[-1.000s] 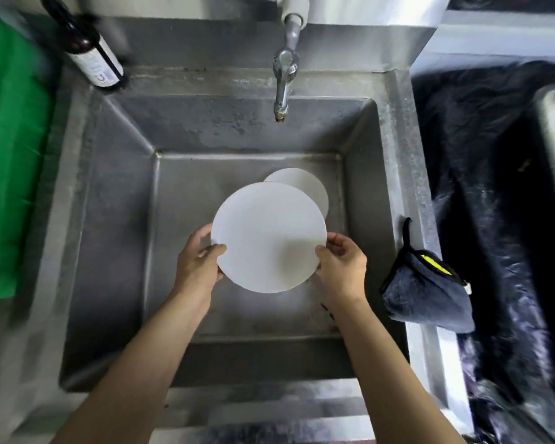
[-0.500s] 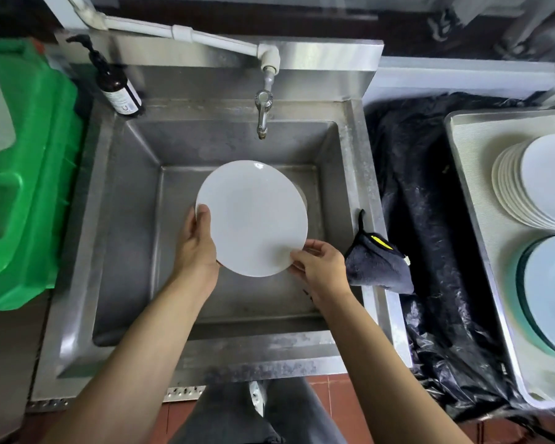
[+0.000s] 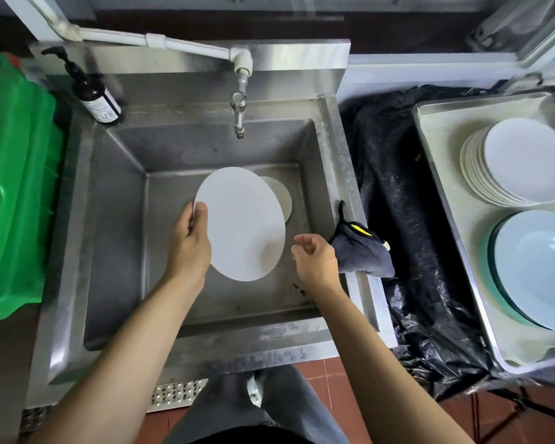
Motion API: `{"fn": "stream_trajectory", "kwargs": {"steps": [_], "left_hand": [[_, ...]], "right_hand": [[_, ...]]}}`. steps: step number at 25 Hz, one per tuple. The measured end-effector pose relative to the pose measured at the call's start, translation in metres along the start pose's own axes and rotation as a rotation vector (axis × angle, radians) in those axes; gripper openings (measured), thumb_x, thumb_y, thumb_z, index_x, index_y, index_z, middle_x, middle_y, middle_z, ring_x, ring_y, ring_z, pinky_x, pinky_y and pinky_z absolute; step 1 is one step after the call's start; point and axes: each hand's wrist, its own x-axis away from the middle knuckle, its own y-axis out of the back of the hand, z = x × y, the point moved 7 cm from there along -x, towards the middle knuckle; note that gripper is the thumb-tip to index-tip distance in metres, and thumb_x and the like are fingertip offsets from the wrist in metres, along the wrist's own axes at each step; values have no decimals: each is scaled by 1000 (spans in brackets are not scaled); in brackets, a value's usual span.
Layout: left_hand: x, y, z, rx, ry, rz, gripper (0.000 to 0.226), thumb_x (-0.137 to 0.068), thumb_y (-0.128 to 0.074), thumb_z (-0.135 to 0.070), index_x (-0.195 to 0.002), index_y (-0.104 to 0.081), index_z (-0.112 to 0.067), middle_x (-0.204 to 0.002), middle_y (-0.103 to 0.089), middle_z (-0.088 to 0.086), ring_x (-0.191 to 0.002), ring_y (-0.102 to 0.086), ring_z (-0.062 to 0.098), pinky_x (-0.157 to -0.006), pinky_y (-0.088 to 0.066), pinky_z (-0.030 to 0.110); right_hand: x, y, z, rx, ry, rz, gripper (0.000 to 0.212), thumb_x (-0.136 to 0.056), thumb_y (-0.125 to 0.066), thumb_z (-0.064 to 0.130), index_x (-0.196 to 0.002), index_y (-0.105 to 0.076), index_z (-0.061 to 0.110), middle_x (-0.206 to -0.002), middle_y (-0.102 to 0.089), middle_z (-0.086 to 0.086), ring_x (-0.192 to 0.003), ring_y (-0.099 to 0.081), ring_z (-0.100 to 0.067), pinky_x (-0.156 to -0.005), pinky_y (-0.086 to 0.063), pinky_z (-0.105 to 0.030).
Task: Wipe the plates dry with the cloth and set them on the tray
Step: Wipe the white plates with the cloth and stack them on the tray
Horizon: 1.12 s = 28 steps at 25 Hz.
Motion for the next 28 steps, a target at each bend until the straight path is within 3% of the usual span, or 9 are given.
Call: {"fn": "stream_trajectory", "kwargs": {"steps": [2, 4, 7, 11, 13, 16, 22, 25, 28], "left_hand": [[2, -2, 7, 29, 71, 1, 23, -106, -43, -41, -106, -65, -42, -98, -72, -28, -92, -65, -9, -73, -52, 14], [4, -5, 13, 60, 130, 8, 22, -105, -44, -44, -105, -66, -45, -104, -72, -21, -100, -67, 1, -82, -55, 25], [11, -13, 14, 90, 178, 13, 22, -105, -45, -45, -105, -67, -42, -94, -75, -22, -85, -71, -1, -66, -58, 22], [20, -23, 13, 134, 250, 15, 25, -103, -49, -45, -88, -63, -30, -72, -73, -23, -64, -70, -3, -49, -55, 19], [24, -26, 12, 148, 283, 27, 19, -102, -54, -38, -89, -62, -27, -72, -74, -19, -68, -71, 3, -51, -56, 24], [29, -24, 5, 221, 335, 51, 8, -98, -61, -21, -96, -67, -26, -92, -76, -8, -88, -70, 16, -67, -60, 35], [39, -22, -10, 351, 352, 70, 17, -89, -61, -10, -101, -71, -19, -94, -79, -1, -86, -75, 22, -77, -60, 42], [43, -22, -17, 352, 327, 118, 17, -92, -60, -14, -102, -71, -21, -97, -79, -2, -80, -76, 16, -71, -61, 38], [45, -20, -32, 321, 286, 118, 15, -93, -58, -14, -98, -70, -22, -92, -79, -6, -80, -75, 17, -70, -58, 34]], "right_hand": [[-2, 19, 4, 147, 121, -88, 28, -94, -58, 12, -120, -67, 16, -108, -68, -2, -96, -64, -17, -82, -48, -23], [-7, 40, 4, 392, 236, -233, 35, -92, -59, 13, -127, -65, 16, -123, -63, -10, -110, -59, -31, -95, -44, -39], [-20, 68, -13, 687, 186, -378, 56, -90, -66, 32, -144, -51, 24, -148, -48, -10, -136, -41, -36, -109, -30, -48], [-40, 82, -55, 807, -23, -246, 98, -81, -70, 62, -160, -19, 34, -167, -16, -12, -156, -10, -32, -119, -17, -56], [-46, 81, -63, 800, 17, -234, 100, -82, -73, 55, -161, -16, 32, -167, -14, -16, -155, -10, -35, -122, -17, -54], [-46, 84, -66, 785, 85, -259, 90, -88, -73, 38, -161, -23, 28, -164, -19, -21, -149, -21, -43, -119, -25, -53], [-35, 111, -38, 435, 164, -360, 71, -89, -67, 19, -155, -41, 27, -144, -46, -24, -123, -46, -50, -107, -35, -55], [-12, 116, 18, 116, 351, -397, 63, -86, -67, 18, -145, -47, 27, -136, -59, -14, -122, -55, -39, -106, -43, -54], [21, 115, 90, 26, 627, -432, 59, -78, -72, 26, -136, -58, 31, -122, -67, -2, -111, -61, -24, -102, -48, -41]]}}
